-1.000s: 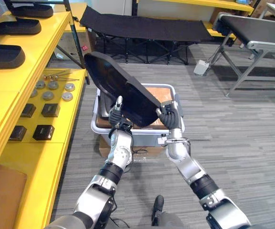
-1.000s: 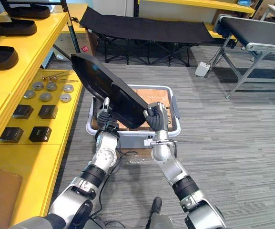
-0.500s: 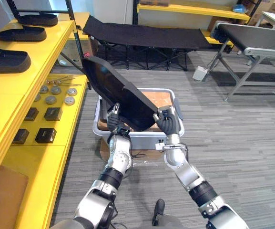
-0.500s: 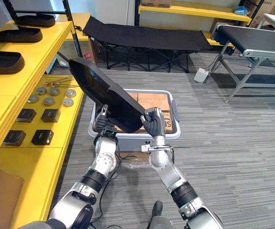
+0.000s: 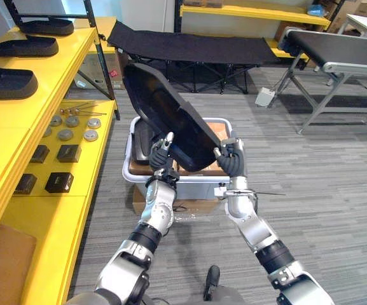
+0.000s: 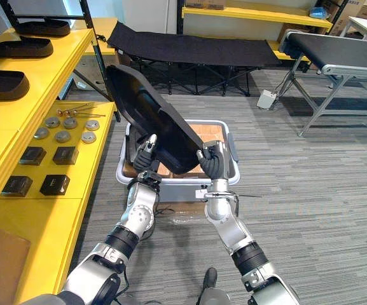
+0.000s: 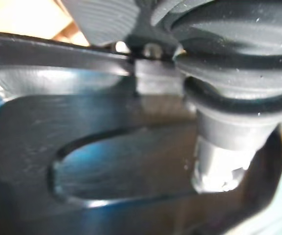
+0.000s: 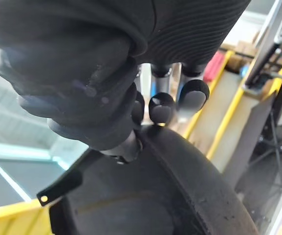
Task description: Walk over and take plastic housings, then place them on the shelf
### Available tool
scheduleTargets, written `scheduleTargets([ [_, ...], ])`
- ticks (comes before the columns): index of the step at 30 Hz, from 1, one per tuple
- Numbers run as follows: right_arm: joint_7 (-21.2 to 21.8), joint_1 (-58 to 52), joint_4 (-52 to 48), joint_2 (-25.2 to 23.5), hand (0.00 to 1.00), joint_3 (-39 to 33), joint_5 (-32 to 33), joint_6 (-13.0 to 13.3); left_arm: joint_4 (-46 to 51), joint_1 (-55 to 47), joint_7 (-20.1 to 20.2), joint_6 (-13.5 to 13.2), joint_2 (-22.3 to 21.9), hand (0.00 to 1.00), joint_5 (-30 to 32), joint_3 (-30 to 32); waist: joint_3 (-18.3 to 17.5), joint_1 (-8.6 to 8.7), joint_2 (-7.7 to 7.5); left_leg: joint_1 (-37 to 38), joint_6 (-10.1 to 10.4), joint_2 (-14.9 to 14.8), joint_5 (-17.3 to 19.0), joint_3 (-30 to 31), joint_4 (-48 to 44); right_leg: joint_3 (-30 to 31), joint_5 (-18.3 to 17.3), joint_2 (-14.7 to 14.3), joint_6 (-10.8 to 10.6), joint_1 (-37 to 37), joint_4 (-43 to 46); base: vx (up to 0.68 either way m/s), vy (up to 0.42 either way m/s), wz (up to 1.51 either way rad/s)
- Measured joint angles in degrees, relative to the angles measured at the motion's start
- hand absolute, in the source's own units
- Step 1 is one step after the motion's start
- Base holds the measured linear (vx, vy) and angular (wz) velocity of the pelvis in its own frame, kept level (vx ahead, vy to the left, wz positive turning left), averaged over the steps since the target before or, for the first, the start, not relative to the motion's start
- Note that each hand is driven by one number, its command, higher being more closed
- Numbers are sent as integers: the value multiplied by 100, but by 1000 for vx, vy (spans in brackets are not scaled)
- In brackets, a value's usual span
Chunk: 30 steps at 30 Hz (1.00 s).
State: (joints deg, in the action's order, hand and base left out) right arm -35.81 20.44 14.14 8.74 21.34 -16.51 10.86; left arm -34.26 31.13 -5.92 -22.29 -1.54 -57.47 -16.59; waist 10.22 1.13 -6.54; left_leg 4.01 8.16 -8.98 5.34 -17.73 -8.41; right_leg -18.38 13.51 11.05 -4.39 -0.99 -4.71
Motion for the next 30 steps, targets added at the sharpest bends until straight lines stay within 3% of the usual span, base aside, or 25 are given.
scheduleTargets([
  [5, -177, 13, 27, 117, 100, -119, -4, -83, 196, 0, 73, 99, 3, 0, 1, -90, -50, -2, 93, 0, -1, 3, 0, 3, 2, -3, 0, 3, 0, 1, 1, 0, 0, 0],
  [19, -422, 691, 659, 308, 100, -491, -219, -661, 210, -157, 317, 500, 22, 0, -1, -366, -51, -5, 96, -13, -7, 17, 3, 81, -9, -52, -17, 18, -16, 38, 2, 0, 0, 2],
  [30, -331, 1020, 1014, 475, 100, -681, -230, -737, 376, -208, 395, 619, 24, 0, -59, -484, -49, -15, 110, -41, -40, 31, 112, 146, -140, -87, -54, 51, -59, 106, 3, 3, 1, 3],
])
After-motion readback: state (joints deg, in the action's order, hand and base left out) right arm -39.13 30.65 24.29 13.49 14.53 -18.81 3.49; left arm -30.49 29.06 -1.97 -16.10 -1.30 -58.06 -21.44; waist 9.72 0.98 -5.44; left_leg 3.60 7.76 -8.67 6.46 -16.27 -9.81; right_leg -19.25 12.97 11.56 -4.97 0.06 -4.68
